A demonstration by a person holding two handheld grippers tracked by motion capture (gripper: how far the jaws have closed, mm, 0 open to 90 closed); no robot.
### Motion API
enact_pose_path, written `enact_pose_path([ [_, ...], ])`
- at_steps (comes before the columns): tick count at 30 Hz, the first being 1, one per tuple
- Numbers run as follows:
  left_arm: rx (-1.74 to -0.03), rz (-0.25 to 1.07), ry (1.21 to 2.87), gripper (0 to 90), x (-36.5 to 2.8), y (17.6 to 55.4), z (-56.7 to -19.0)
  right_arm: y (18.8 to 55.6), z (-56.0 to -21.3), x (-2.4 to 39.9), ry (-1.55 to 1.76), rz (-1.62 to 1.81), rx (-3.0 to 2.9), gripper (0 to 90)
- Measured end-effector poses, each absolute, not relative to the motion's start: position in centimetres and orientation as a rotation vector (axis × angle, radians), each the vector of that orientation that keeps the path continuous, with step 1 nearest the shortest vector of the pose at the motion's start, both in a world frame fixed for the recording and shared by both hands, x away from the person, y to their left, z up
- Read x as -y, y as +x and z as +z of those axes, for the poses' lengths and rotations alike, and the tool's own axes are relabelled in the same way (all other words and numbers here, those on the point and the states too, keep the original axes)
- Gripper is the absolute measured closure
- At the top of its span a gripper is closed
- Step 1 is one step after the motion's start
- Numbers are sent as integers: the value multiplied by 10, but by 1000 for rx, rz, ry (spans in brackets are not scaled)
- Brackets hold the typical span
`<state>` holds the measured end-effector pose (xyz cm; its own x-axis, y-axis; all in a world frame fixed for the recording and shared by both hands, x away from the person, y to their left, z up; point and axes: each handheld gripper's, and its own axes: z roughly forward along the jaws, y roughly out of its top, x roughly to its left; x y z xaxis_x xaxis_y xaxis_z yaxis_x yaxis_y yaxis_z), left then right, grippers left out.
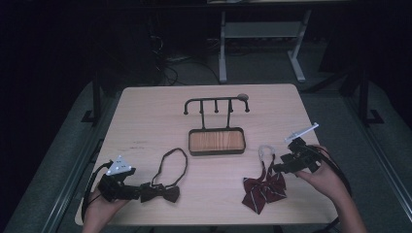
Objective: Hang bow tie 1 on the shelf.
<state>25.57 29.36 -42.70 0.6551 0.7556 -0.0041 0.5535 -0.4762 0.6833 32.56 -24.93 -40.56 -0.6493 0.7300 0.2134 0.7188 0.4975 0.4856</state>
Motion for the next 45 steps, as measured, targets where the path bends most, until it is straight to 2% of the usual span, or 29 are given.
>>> enact_pose_path([
  [5,-1011,395,2200,217,-292,255,-427,336,-409,251,1354,835,-2714,402],
  [8,-1016,395,2198,217,-293,256,-427,346,-411,250,1384,814,-2724,355],
  [16,-1016,398,2209,217,-292,256,-427,361,-412,244,1421,812,-2741,306],
  [24,-1019,398,2207,219,-293,257,-427,378,-409,235,1457,760,-2701,361],
  [29,-1015,405,2206,220,-294,256,-425,390,-412,232,1520,698,-2661,441],
  [45,-1008,418,2218,220,-292,257,-425,404,-425,227,1581,492,-2637,573],
])
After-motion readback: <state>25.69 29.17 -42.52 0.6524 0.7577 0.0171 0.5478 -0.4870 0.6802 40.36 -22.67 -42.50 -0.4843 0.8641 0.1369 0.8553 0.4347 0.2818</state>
